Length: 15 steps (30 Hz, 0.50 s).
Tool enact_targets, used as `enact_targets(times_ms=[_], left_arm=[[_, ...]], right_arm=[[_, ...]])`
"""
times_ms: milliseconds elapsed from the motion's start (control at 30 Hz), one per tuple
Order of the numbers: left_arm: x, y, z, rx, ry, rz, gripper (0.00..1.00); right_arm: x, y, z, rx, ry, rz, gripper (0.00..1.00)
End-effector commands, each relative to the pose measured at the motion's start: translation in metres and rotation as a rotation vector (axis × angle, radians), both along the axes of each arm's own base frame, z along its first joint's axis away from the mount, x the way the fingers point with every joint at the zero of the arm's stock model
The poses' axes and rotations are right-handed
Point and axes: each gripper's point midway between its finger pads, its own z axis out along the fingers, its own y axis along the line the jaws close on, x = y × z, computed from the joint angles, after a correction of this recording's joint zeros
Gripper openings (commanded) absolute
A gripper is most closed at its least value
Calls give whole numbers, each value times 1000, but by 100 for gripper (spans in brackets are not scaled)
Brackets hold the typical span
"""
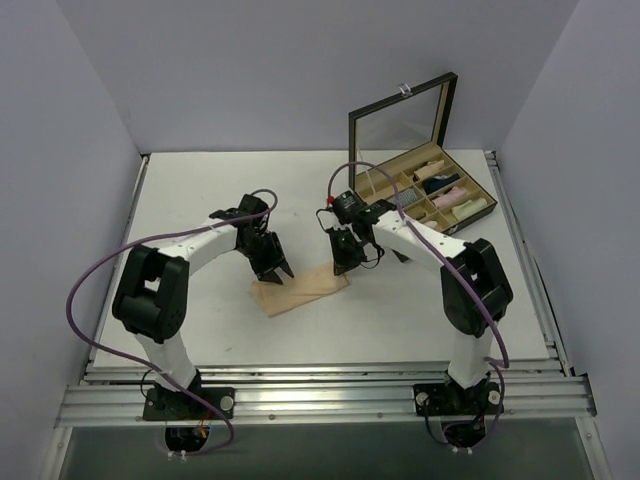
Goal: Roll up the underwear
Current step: Fold the underwear
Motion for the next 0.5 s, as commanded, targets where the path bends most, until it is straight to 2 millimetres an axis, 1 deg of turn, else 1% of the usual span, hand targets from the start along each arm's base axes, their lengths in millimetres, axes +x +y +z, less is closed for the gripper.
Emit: enact_targets(times_ms=[0,33,67,100,133,167,200,233,300,367,400,433,467], left_arm=[[4,10,-26,38,31,35,47],[5,15,-30,52,37,46,47],[6,21,-37,89,37,54,47],[4,29,-46,134,57,61,47],[-3,38,-52,187,96,66,47],[-2,46,-58,241,94,71,47],[-4,50,-66,265,113,66,47],[-4,52,-71,275,113,66,47],[-5,53,-78,285,127,58,47],[0,50,-77,270,106,51,47],[2,47,-71,251,89,43,47],[6,44,-65,236,74,38,47],[10,41,-59,219,61,33,48]], right_arm=[[3,-10,-26,-74,61,-32,0],[6,-13,-33,-89,65,-35,0],[11,-13,-46,-103,68,-37,0],[16,-19,-55,-137,57,-53,0],[21,-25,-62,-160,53,-68,0],[24,-29,-74,-179,60,-77,0],[25,-32,-80,-185,66,-83,0],[25,-36,-87,-194,75,-88,0],[27,-37,-89,-198,64,-85,0],[25,-34,-82,-189,53,-60,0],[25,-33,-77,-185,44,-51,2],[26,-33,-64,-178,20,-47,4],[29,-34,-57,-172,5,-44,5]])
